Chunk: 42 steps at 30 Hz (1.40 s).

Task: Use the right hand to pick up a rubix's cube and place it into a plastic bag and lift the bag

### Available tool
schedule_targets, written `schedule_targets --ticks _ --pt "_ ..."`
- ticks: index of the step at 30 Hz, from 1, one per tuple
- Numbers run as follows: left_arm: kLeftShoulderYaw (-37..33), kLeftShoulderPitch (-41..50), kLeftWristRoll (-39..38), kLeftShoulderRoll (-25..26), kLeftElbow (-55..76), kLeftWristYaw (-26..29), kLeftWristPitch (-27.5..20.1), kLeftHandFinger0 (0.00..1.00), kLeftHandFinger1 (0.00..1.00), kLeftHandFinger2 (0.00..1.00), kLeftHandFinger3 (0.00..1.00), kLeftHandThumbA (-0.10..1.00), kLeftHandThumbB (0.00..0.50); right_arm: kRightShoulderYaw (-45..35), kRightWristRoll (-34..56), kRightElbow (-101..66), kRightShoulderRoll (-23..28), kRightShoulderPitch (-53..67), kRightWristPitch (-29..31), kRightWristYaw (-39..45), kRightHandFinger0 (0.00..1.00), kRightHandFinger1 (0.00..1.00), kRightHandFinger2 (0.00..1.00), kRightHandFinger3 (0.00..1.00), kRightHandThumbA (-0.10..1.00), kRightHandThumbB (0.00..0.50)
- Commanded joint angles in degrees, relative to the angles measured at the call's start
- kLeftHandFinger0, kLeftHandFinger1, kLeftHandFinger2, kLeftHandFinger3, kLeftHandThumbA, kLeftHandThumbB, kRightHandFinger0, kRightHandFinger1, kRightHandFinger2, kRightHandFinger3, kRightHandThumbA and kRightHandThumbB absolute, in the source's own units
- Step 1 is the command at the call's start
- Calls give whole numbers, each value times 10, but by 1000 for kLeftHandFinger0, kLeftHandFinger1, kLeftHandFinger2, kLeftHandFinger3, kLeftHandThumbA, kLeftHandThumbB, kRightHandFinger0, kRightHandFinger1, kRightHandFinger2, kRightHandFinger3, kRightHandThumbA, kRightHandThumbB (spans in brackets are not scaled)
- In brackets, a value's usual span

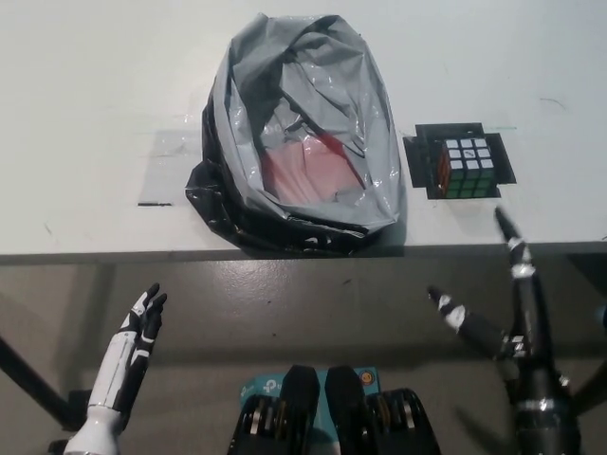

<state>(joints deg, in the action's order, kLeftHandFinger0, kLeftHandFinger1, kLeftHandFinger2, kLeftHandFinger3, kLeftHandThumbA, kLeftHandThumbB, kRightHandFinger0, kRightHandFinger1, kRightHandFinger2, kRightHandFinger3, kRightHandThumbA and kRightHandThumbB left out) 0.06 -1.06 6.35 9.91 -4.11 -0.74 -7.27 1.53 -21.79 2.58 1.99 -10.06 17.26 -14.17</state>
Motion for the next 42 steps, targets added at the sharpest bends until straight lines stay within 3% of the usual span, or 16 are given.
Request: schedule_targets --ticks 1,2,7,10,14,18,22,32,36,42 --pt "-5 1 0 7 26 -6 -65 1000 1000 1000 1000 1000 241 -35 -136 -76 5 -129 -85 -64 1000 1000 1000 1000 922 337" --pt "-6 0 4 7 23 -4 -67 1000 1000 1000 1000 1000 237 -40 -128 -53 8 -159 -109 -61 1000 1000 1000 1000 945 352" --pt "-8 -5 10 12 20 -5 -70 1000 1000 1000 1000 1000 227 -52 -109 49 17 -246 -123 -83 1000 1000 1000 1000 961 385" --pt "-7 -5 3 9 14 -7 -75 1000 1000 1000 1000 1000 246 -63 -96 121 12 -296 -125 -115 1000 1000 1000 1000 899 416" --pt "-7 -1 -3 9 16 -12 -74 1000 1000 1000 1000 1000 211 -68 -88 207 6 -342 -138 -144 1000 1000 1000 1000 859 418" --pt "-5 1 0 9 17 -11 -77 1000 1000 1000 1000 1000 236 -70 -73 272 4 -375 -132 -164 1000 1000 1000 1000 823 433" --pt "-4 -1 0 9 13 -11 -82 1000 1000 1000 1000 1000 243 -68 -63 346 4 -407 -126 -188 1000 1000 1000 1000 865 442" --pt "-3 -1 2 7 14 -10 -80 1000 1000 1000 1000 1000 244 -71 -16 439 -1 -415 -101 -190 1000 1000 1000 1000 869 407" --pt "-2 1 -2 8 15 -11 -81 1000 1000 1000 1000 1000 221 -71 -6 450 0 -406 -112 -189 1000 1000 1000 1000 892 412" --pt "0 2 -5 7 11 -10 -84 1000 1000 1000 1000 1000 227 -64 -1 478 3 -401 -105 -197 1000 1000 1000 1000 894 411"
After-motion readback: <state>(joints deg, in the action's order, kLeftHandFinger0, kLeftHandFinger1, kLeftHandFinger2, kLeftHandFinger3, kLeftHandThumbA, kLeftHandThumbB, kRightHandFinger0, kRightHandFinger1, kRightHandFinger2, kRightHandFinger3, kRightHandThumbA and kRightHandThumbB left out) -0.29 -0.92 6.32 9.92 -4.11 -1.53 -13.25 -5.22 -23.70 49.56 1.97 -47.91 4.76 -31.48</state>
